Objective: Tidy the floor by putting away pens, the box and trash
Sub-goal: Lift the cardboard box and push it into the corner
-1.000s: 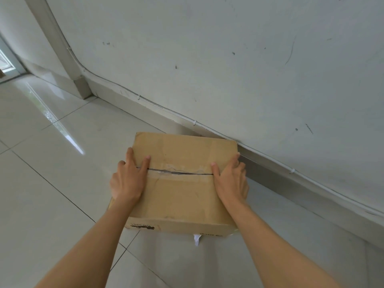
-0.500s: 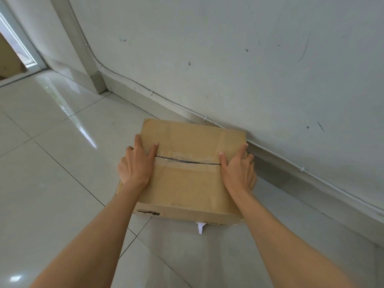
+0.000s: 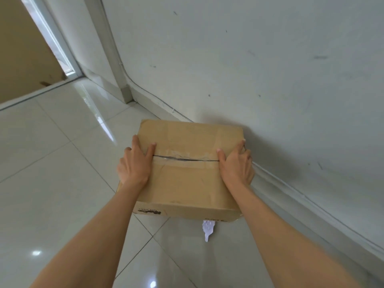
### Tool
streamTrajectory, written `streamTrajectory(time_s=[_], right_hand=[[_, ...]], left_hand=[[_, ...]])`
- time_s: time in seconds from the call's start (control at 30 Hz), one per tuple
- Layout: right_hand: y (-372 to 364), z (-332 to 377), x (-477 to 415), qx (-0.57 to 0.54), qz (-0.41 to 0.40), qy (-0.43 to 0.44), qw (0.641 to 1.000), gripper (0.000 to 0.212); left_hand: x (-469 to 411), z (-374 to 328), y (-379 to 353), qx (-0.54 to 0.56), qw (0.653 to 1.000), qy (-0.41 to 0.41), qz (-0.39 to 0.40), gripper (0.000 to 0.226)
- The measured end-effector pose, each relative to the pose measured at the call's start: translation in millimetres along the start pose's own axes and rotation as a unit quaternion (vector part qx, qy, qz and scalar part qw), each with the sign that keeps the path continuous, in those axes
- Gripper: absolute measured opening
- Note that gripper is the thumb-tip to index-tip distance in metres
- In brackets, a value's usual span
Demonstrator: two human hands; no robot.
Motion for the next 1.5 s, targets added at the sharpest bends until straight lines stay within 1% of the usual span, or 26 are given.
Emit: streamTrajectory(time_s=[0.07, 0.2, 0.37, 0.47, 0.57, 0.73, 0.9, 1.07, 1.17, 1.27, 1.43, 1.5], right_hand=[[21, 29, -5, 0.008, 0.017, 0.02, 1.0, 0.078], [60, 83, -9, 0.015, 0.042, 0.054, 0.998, 0.076], [103, 176, -16, 0.022, 0.076, 0.101, 0.992, 0.074], [110, 232, -21, 0.03, 0.089, 0.131, 0.987, 0.073], [102, 295, -30, 0.029, 0.104, 0.156, 0.982, 0.074], [65, 396, -46, 0.015, 0.122, 0.176, 0.977, 0.073], [19, 515, -69, 0.002, 0.136, 0.211, 0.968, 0.073], [-30, 612, -97, 0.011, 0.151, 0.239, 0.959, 0.072], [-74, 665, -118, 0.016, 0.172, 0.254, 0.952, 0.072], [-119, 701, -139, 0.03, 0.192, 0.264, 0.945, 0.072], [-197, 751, -180, 0.032, 0.182, 0.287, 0.94, 0.073], [-243, 762, -197, 0.031, 0.183, 0.292, 0.938, 0.073]], left_hand=[[-6, -7, 34, 0.005, 1.0, 0.029, -0.001, 0.064], [-12, -17, 96, 0.022, 0.998, 0.06, -0.011, 0.059], [-39, -20, 185, 0.026, 0.993, 0.113, -0.025, 0.056], [-64, -12, 229, 0.023, 0.99, 0.133, -0.042, 0.056], [-103, 5, 266, 0.016, 0.987, 0.151, -0.057, 0.056], [-184, 44, 315, 0.005, 0.982, 0.176, -0.074, 0.057], [-276, 89, 367, 0.006, 0.972, 0.215, -0.092, 0.058], [-355, 131, 391, 0.017, 0.962, 0.256, -0.097, 0.059], [-406, 165, 389, 0.028, 0.954, 0.281, -0.098, 0.06], [-451, 191, 377, 0.037, 0.948, 0.301, -0.1, 0.061], [-530, 236, 346, 0.053, 0.942, 0.307, -0.122, 0.059], [-562, 260, 317, 0.056, 0.94, 0.311, -0.126, 0.058]])
Point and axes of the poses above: each hand's wrist, its own x-axis away from the middle knuckle, its own y-axis out of the back of the hand, z = x × y, the point moved 3 cm from there along -x, towards the middle knuckle, and after that the axes turned 1 degree about z, right-handed, at the moved point
